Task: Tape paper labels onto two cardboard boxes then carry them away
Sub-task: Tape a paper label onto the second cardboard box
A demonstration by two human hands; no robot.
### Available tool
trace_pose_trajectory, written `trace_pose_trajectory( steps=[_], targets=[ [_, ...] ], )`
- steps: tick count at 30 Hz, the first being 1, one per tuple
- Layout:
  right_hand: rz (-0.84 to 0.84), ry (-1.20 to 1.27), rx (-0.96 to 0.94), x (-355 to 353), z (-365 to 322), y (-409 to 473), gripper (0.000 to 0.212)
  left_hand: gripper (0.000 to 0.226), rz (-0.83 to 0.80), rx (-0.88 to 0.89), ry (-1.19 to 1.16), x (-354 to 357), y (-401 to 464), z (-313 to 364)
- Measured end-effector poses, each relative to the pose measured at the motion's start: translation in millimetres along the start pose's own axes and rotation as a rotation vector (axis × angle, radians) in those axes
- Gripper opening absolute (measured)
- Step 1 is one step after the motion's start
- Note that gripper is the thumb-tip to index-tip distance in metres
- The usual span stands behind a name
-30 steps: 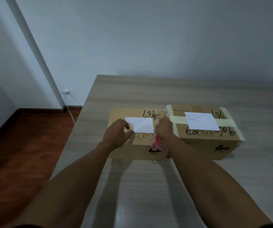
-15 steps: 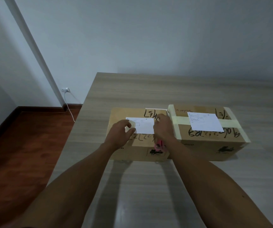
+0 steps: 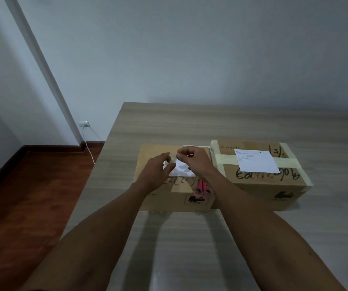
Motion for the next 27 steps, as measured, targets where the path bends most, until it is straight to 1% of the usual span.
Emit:
trace_pose_trajectory(
  steps=[4, 7, 10, 12, 13, 15, 17, 20, 23, 25, 27],
  targets=[
    [-0.031, -0.018, -0.032, 1, -2, -1, 0.012, 0.042, -0.016, 0.022, 0.019, 2, -4, 4],
    [-0.036, -0.029, -0.043, 1, -1, -2, 0.009, 0.041, -0.023, 0.035, 0.042, 4, -6, 4],
    [-0.061, -0.083, -0.056, 2, 0, -4, 0.011, 0.031, -0.025, 0.013, 0.02, 7, -8, 1],
    [-0.086, -0.13, -0.067, 3, -2, -4, 0.013, 0.025, 0.0, -0.022, -0.013, 10, -9, 4],
    [-0.085, -0.155, -0.081, 4, -4, -4, 0.014, 0.027, 0.015, -0.049, -0.036, 9, -10, 5],
    [-0.038, -0.182, -0.111, 0, -9, -1, 0.018, 0.045, 0.05, -0.097, -0.067, 7, -11, 9],
    [0.018, -0.173, -0.118, -7, -16, 1, 0.019, 0.052, 0.08, -0.157, -0.104, 4, -9, 7],
    [0.022, -0.153, -0.125, -12, -23, 5, 0.015, 0.046, 0.073, -0.23, -0.155, 1, -9, 4],
    [0.044, -0.137, -0.132, -15, -26, 9, 0.016, 0.032, 0.071, -0.255, -0.214, 1, -9, 9],
    [0.045, -0.154, -0.132, -18, -28, 9, 0.016, 0.035, 0.08, -0.279, -0.227, 1, -7, 11],
    [0.072, -0.163, -0.129, -23, -31, 9, 0.015, 0.047, 0.089, -0.32, -0.218, 2, -7, 9]
  ],
)
Point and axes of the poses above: each hand's wrist, its own y-axis towards the middle knuckle, its own x-axis out of the palm, z = x × y, the point moved 6 cm from there along y, towards the middle knuckle, and after that the axes turned 14 degrees about -x, right-handed, at the moved point
